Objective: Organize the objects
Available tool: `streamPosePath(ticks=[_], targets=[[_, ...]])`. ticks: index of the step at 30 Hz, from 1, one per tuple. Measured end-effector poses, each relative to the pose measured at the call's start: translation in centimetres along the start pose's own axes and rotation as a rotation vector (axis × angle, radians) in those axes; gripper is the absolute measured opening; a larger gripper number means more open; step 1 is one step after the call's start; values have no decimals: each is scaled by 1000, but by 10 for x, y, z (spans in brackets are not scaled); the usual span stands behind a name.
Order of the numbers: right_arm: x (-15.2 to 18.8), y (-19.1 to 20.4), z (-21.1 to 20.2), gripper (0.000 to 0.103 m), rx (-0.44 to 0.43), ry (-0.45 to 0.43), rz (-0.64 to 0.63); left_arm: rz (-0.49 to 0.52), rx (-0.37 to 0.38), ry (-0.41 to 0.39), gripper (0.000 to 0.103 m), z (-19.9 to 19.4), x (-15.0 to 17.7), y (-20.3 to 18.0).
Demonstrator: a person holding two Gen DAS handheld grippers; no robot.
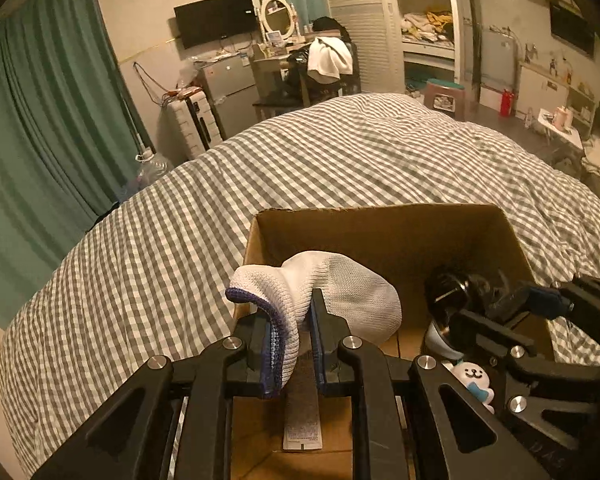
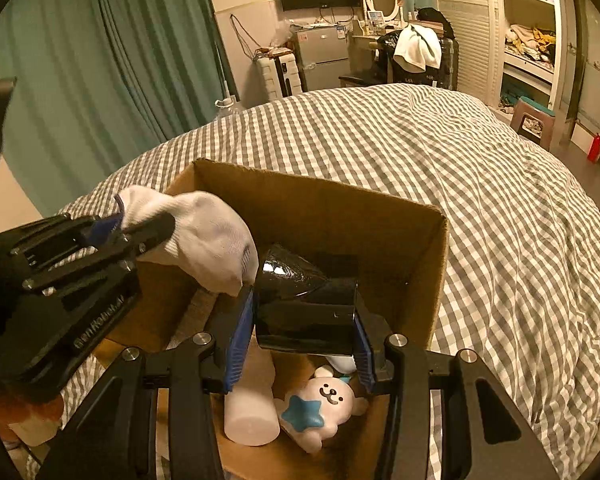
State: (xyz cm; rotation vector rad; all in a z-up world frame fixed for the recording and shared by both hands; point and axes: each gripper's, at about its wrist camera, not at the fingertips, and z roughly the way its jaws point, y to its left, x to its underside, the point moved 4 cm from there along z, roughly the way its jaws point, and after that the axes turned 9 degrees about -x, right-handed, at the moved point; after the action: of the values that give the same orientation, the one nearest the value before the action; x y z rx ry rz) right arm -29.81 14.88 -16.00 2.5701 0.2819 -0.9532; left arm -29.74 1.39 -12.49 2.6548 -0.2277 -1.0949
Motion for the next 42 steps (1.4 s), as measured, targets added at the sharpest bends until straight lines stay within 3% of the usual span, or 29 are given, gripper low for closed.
streamPosePath(ticks=[9,12,14,16,23,27,34,42], targets=[[-6,5,-29,44,14,-38,2,-20,27,-9,22,-29,-7,7],[-10,11,-45,47,16,-56,-4,-12,23,-32,35,-46,-11,11],[-14,13,-55,53,19,-72,-11,-2,-11,-66,63,-62,-13,16],[-16,18,-69,55,23,-93,-17,-7,-32,-97,74,-77,-16,20],[-23,38,-123,63,39,-155,-53,-71,-34,-137,75,-132,-25,44],[-22,47,-163,69,57,-202,-73,-103,-48,-167,83,-163,-24,55],[-3,60,-221,77,108,-251,-84,-150,-59,-207,93,-202,-3,62],[32,61,-239,88,139,-245,-63,-203,-50,-190,99,-214,38,68]])
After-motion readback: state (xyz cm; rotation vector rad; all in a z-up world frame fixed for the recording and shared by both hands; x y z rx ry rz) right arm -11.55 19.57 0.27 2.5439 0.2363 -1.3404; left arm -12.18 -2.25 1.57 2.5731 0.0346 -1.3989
